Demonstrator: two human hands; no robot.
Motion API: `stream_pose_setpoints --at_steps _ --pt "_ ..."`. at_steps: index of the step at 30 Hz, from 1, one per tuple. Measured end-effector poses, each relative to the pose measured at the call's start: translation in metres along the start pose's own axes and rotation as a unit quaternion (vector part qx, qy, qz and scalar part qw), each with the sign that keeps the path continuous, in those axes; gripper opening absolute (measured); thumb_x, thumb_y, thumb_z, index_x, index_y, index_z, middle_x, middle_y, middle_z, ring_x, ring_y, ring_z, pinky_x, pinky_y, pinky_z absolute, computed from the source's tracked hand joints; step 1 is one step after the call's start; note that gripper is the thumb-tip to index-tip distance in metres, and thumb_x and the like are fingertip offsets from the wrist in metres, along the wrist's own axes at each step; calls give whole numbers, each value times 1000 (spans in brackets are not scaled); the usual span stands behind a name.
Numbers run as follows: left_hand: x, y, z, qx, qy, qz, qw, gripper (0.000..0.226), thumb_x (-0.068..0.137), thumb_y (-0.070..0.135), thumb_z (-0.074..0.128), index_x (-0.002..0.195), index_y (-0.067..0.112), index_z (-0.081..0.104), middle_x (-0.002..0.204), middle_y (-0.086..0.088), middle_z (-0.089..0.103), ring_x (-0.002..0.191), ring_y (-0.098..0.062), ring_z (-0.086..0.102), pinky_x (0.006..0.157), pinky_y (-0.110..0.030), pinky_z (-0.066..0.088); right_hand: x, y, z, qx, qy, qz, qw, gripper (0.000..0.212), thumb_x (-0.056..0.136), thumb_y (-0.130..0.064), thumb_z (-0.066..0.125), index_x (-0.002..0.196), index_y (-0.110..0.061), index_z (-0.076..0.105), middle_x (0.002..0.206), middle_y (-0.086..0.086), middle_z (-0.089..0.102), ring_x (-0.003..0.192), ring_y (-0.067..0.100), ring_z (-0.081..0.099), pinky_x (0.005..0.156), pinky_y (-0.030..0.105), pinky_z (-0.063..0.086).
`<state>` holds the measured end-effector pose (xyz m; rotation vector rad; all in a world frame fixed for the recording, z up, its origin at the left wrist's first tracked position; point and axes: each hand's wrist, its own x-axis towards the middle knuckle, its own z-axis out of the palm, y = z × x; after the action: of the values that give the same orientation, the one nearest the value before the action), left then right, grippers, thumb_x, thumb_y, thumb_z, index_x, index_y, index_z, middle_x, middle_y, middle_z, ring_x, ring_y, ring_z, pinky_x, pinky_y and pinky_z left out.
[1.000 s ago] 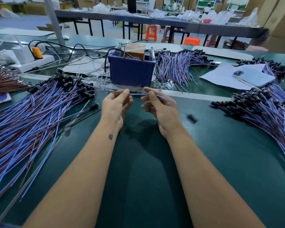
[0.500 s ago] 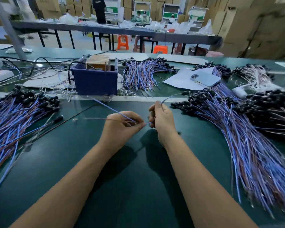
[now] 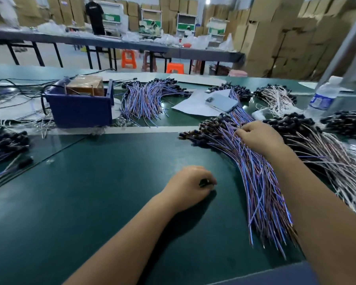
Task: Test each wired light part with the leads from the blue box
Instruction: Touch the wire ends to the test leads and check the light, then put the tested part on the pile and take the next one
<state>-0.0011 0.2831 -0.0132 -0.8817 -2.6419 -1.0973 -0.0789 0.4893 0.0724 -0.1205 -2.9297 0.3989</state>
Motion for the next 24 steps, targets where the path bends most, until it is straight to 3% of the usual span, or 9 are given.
stream_pose_setpoints --at_steps 4,6,8,11,14,18,21,24 --pt "-4 -6 -15 -142 48 -108 983 14 89 7 63 94 13 74 88 3 70 69 5 60 68 -5 42 -14 -18 20 -137 93 -16 986 34 95 -34 48 123 -18 60 123 18 56 114 37 49 91 40 40" --pt "-10 -16 -31 -221 90 -161 957 17 91 8 60 90 20 72 90 -4 73 73 -6 64 65 -9 47 -22 -52 36 -131 127 -53 982 37 95 -34 47 128 -21 58 123 16 55 115 36 47 93 41 38" --pt "-21 -32 -52 -228 144 -192 944 23 92 8 58 85 26 70 91 -4 74 81 -16 65 63 -10 48 -31 -98 59 -84 104 -104 986 37 94 -35 47 128 -24 58 122 14 55 114 34 47 91 40 37" --pt "-47 -63 -91 -160 214 -230 936 28 90 5 56 80 29 67 84 6 71 82 -16 64 71 -22 50 -53 -175 95 7 28 -171 985 39 94 -32 47 132 -29 55 127 11 53 120 31 45 97 39 35" --pt "-77 -93 -132 -47 275 -283 918 19 87 7 55 88 19 70 88 2 71 89 -19 64 82 -32 49 -74 -246 121 73 -20 -239 968 41 94 -25 46 134 -28 53 126 12 53 120 32 44 97 40 37" --pt "-111 -125 -187 101 349 -356 861 22 84 11 54 92 20 72 93 -2 64 98 -26 59 77 -30 42 -88 -303 144 136 -78 -264 952 39 96 -26 44 134 -27 53 127 10 53 120 30 43 98 40 35" --pt "-134 -151 -212 184 320 -450 813 26 85 14 53 106 20 67 122 -11 52 113 -33 49 87 -34 40 -97 -312 163 117 -73 -271 953 36 96 -30 43 129 -26 56 127 6 50 118 27 39 99 39 31" --pt "-147 -165 -212 220 290 -520 773 31 88 17 52 117 17 61 122 -15 48 110 -36 48 81 -36 38 -94 -307 172 137 -58 -274 950 33 96 -31 45 123 -25 60 122 3 50 115 25 38 98 36 30"
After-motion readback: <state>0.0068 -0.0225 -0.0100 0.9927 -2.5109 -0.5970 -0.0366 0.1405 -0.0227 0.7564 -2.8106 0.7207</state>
